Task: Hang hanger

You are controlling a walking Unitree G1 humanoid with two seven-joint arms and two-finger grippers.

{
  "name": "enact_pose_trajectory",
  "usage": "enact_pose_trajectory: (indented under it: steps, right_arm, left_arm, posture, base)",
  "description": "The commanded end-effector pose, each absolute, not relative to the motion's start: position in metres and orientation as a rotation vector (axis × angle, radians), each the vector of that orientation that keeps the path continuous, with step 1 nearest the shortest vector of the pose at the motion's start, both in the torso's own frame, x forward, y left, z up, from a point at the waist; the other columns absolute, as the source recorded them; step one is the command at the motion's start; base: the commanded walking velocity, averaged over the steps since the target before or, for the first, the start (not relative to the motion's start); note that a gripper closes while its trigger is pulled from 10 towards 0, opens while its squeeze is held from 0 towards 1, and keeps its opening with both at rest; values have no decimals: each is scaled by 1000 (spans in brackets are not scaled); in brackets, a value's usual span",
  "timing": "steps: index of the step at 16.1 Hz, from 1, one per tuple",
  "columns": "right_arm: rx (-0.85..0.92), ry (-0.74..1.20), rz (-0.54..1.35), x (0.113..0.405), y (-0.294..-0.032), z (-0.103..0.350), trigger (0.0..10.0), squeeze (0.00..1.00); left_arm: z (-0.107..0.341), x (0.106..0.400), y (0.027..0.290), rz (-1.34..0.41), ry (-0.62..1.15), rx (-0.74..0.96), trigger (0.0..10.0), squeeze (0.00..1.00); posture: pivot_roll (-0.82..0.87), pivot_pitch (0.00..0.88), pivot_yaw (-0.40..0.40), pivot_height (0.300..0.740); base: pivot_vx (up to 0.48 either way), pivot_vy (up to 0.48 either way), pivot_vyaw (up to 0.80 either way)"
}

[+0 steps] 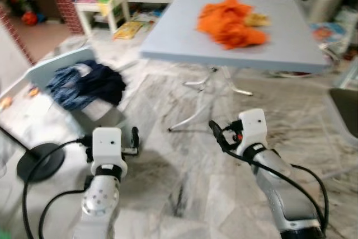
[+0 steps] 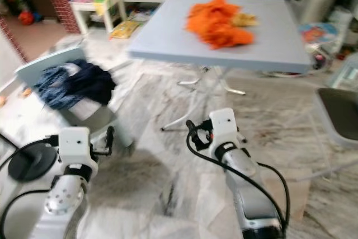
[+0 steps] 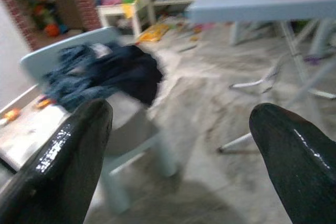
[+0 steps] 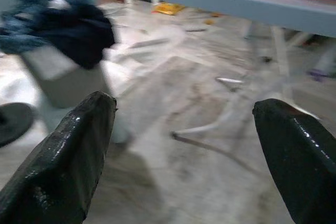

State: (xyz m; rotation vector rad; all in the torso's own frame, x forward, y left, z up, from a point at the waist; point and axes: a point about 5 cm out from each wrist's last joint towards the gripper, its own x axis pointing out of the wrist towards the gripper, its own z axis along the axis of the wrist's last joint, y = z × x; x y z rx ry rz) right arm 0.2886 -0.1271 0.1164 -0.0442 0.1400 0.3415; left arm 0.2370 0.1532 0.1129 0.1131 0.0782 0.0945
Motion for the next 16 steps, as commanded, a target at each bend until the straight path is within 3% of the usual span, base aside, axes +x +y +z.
enact_pose_trajectory:
  steps: [1, 13, 16]
  right_arm:
    - [-46, 132, 349, 289, -125, 119, 10000, 0]
    - [-47, 132, 349, 290, -125, 120, 10000, 0]
    - [-49, 133, 351, 290, -124, 120, 10000, 0]
  left_arm:
    - [116, 239, 154, 96, 71, 114, 10000, 0]
    - [116, 239, 153, 76, 70, 83, 10000, 0]
    - [120, 237, 151, 12, 48, 47, 10000, 0]
  posture:
    - [-29, 72, 5, 740]
    - [-32, 71, 2, 740]
    - [-32, 73, 0, 740]
  base:
    - [0, 480, 0]
    - [0, 480, 0]
    - [0, 135, 0]
